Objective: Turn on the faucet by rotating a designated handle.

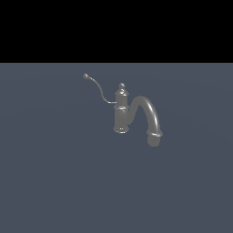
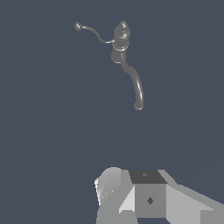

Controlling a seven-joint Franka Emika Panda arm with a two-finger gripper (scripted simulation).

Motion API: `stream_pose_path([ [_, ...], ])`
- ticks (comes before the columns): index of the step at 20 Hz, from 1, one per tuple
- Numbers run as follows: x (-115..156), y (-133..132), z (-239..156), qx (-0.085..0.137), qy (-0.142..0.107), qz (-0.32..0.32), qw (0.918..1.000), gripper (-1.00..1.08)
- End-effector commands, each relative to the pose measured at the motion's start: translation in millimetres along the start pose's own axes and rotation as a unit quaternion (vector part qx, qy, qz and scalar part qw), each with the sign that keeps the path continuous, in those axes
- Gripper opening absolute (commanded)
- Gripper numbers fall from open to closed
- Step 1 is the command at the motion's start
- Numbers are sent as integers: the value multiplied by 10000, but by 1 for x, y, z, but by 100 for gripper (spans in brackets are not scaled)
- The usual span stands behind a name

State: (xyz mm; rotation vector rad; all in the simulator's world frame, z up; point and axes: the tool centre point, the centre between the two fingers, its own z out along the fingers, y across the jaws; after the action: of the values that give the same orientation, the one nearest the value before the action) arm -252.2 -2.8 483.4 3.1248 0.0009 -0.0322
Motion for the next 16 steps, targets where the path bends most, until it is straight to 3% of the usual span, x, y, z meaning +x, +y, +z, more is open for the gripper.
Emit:
stream_pose_path([
  [1,0,0,0,-1,-1,4,10000,-100],
  [16,42,-6,7,-75,14,769,9970,-100],
])
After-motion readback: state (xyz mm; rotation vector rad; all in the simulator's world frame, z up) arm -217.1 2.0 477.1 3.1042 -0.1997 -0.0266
